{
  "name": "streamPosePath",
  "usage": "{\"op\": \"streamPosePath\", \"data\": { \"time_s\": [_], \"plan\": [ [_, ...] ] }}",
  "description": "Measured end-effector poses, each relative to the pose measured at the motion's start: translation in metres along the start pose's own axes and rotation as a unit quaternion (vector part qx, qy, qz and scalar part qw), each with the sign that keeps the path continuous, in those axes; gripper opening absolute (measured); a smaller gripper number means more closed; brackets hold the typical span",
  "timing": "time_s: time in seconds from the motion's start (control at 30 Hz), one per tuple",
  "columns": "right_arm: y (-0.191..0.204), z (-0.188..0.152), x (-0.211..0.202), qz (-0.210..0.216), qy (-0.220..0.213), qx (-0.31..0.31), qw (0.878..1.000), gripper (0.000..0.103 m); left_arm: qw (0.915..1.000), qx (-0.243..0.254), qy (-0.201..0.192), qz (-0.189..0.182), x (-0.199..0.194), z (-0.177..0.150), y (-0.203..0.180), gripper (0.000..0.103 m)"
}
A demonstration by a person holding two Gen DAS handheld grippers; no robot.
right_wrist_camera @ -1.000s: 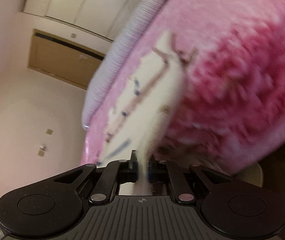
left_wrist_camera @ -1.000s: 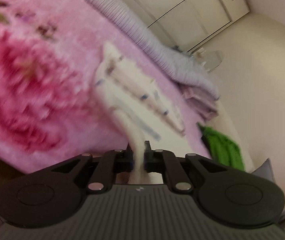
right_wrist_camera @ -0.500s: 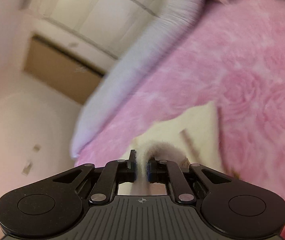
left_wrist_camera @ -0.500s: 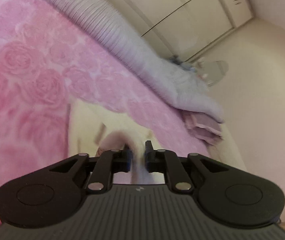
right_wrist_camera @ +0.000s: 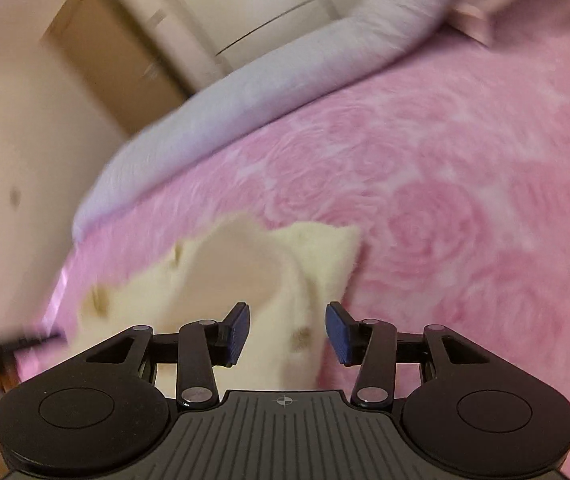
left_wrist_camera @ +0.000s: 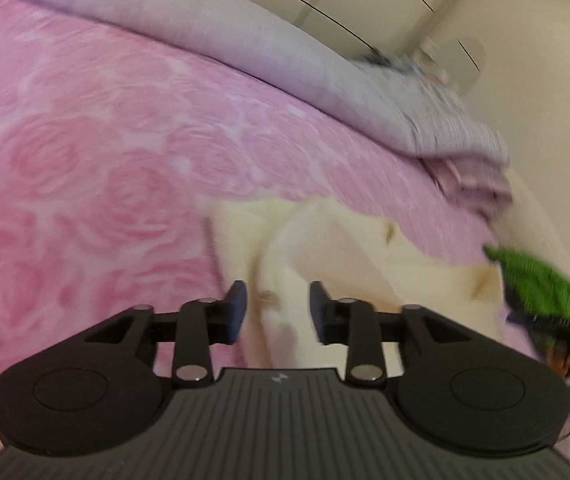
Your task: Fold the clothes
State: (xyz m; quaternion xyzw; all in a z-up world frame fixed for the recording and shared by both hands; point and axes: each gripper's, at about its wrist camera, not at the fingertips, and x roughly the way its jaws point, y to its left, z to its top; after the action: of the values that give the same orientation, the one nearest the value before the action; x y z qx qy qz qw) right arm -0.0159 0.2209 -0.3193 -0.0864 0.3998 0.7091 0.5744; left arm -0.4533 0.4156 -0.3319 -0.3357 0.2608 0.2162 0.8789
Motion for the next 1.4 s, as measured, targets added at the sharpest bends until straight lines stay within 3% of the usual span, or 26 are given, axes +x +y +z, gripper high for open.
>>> {"op": "streamPosePath", "data": {
  "time_s": [0.13, 0.37, 0.43, 0.47, 0.5, 0.57, 0.67, 0.77, 0.83, 0.87, 1.1, 1.2, 1.4],
  "plan": [
    [0.009, -0.007, 0.022, -0.024, 0.024, -0.075, 0.997, 0.046, 0.9991, 0.038, 0.014, 0.016, 0.023, 0.001, -0.013, 0.031],
    [0.007, 0.007, 0.062, -0.01, 0.014, -0.073, 0.997, 0.046, 0.9977, 0.048, 0.026, 0.04, 0.053, 0.01, -0.01, 0.031],
    [0.011, 0.011, 0.066, -0.007, 0.018, -0.079, 0.997, 0.046, 0.9977, 0.053, 0.025, 0.033, 0.058, 0.014, -0.014, 0.024],
    [0.014, 0.012, 0.068, -0.013, 0.023, -0.083, 0.996, 0.031, 0.9982, 0.047, 0.024, 0.028, 0.059, 0.015, -0.014, 0.007],
    [0.015, 0.013, 0.07, -0.024, 0.026, -0.081, 0.996, 0.015, 0.9986, 0.04, 0.023, 0.024, 0.06, 0.016, -0.013, 0.007],
    [0.009, 0.015, 0.073, -0.035, 0.025, -0.05, 0.998, 0.015, 0.9993, 0.027, 0.021, 0.014, 0.061, 0.019, -0.012, 0.007],
    [-0.004, 0.017, 0.075, -0.009, 0.021, -0.008, 1.0, 0.018, 0.9998, 0.008, 0.015, 0.008, 0.062, 0.018, -0.005, 0.009],
    [-0.004, 0.016, 0.083, -0.003, 0.037, -0.009, 0.999, 0.024, 0.9997, 0.017, 0.016, 0.007, 0.07, 0.015, -0.008, 0.012],
    [-0.002, 0.017, 0.085, -0.008, 0.034, -0.011, 0.999, 0.021, 0.9996, 0.024, 0.015, 0.007, 0.072, 0.016, -0.012, 0.011],
    [0.001, 0.018, 0.084, -0.015, 0.028, -0.018, 0.999, 0.011, 0.9995, 0.028, 0.013, 0.009, 0.073, 0.017, -0.013, 0.008],
    [0.028, 0.037, 0.064, -0.037, -0.046, -0.106, 0.993, 0.009, 0.9967, 0.064, -0.042, 0.027, 0.053, 0.035, -0.014, 0.008],
    [0.029, 0.052, 0.085, -0.076, -0.036, -0.128, 0.988, 0.009, 0.9942, 0.083, -0.051, 0.045, 0.059, 0.05, -0.016, 0.008],
    [0.034, 0.067, 0.115, -0.108, -0.04, -0.153, 0.982, 0.009, 0.9881, 0.122, -0.05, 0.079, 0.084, 0.073, -0.023, 0.009]
  ]
}}
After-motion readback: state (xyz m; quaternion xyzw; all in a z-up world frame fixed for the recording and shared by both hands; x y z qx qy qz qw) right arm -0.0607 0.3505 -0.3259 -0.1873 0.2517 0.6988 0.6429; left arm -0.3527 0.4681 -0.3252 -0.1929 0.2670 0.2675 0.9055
